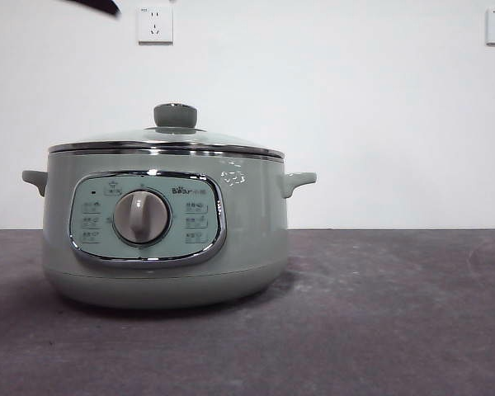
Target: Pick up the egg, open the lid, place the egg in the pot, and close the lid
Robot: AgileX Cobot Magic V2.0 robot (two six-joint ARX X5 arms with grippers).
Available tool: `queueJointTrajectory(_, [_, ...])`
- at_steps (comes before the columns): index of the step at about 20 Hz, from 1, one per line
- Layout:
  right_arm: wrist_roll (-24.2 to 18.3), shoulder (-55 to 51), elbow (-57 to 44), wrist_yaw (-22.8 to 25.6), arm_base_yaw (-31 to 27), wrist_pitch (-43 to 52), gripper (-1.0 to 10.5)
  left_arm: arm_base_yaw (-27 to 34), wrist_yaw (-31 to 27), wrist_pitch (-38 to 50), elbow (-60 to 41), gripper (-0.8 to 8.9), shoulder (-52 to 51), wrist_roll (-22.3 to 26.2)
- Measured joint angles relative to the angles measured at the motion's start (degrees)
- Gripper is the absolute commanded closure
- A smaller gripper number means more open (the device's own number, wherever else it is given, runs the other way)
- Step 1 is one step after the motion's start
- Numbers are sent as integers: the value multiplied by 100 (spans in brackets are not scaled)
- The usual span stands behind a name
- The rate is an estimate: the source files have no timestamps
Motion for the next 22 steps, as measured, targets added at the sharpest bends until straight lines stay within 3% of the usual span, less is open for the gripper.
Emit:
queueJointTrajectory(2, [2,-431,-616,0,2,372,926,0,0,-387,0,610,-494,9])
queueJointTrajectory(3, [2,-682,-1005,0,2,566,964,0,0,-595,0,765,-706,44])
queueJointTrajectory(4, [4,-970,-1478,2,2,817,963,0,0,-824,0,816,-903,114])
queueJointTrajectory(9, [46,-2352,-3786,2,2,2238,963,0,-822,-1598,-55,821,-1309,297])
queueJointTrajectory(15, [83,-4083,-6223,17,2,3635,963,-2,-883,-970,-1255,821,-2356,391])
queueJointTrajectory(20, [133,-4918,-6924,138,2,3545,945,-2,-885,-837,-2341,817,-3379,435])
queueJointTrajectory(22, [409,-4903,-6924,131,2,3560,945,-2,-885,-1080,-2330,817,-3377,382])
